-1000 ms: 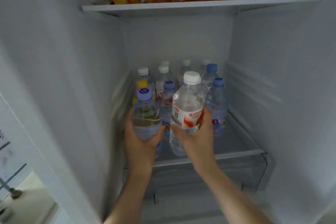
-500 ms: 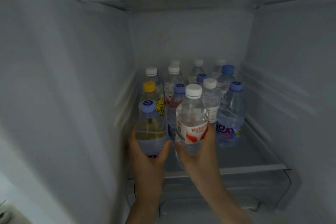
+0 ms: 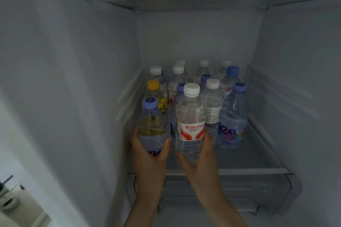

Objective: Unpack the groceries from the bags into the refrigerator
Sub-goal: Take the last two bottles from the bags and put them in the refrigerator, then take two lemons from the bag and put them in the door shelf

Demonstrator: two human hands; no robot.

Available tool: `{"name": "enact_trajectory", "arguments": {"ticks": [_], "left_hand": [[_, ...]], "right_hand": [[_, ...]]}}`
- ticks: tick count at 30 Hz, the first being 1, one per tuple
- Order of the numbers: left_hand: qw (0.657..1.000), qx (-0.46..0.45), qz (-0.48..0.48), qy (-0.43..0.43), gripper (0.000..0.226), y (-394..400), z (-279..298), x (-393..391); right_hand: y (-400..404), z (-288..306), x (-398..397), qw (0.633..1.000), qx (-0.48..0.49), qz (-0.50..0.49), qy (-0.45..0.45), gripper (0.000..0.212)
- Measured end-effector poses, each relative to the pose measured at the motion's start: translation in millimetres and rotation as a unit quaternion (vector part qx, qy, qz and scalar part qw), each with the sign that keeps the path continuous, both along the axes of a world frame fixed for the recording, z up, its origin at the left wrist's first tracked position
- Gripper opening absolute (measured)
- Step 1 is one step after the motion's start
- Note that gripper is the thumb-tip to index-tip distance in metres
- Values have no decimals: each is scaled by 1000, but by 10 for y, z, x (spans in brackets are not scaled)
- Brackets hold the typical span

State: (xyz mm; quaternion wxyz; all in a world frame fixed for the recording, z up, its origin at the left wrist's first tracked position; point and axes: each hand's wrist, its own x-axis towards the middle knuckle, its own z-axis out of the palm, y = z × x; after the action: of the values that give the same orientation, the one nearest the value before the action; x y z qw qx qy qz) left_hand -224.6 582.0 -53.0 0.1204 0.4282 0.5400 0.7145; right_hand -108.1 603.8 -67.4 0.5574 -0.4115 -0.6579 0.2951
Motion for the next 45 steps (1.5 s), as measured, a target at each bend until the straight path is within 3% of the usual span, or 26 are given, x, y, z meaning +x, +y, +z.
{"name": "enact_trajectory", "arguments": {"ticks": [9, 15, 20, 23, 29, 35, 45], "left_hand": [[993, -109, 4, 47, 77, -263, -193, 62], [982, -176, 11, 60, 64, -652, -308, 107], [980, -172, -63, 82, 44, -1201, -310, 158], [975, -172, -102, 103, 36, -1550, -383, 150], [940, -235, -200, 144, 24, -2487, -783, 68], [893, -280, -290, 202, 20, -3233, -1118, 71], [793, -293, -439, 304, 16, -4159, -1399, 610]], "right_hand": [[-179, -43, 247, 998, -10, -22, -55, 55], [-584, -107, 363, 993, 10, -55, -101, 34], [-1107, -227, 401, 984, 55, -112, -131, 43], [-1522, -341, 392, 982, 33, -129, -135, 43], [-2643, -733, 295, 979, -68, -138, -136, 35], [-3764, -956, 398, 965, -141, -181, -128, 41], [-5281, -1321, 952, 903, -226, -338, -136, 33]]}}
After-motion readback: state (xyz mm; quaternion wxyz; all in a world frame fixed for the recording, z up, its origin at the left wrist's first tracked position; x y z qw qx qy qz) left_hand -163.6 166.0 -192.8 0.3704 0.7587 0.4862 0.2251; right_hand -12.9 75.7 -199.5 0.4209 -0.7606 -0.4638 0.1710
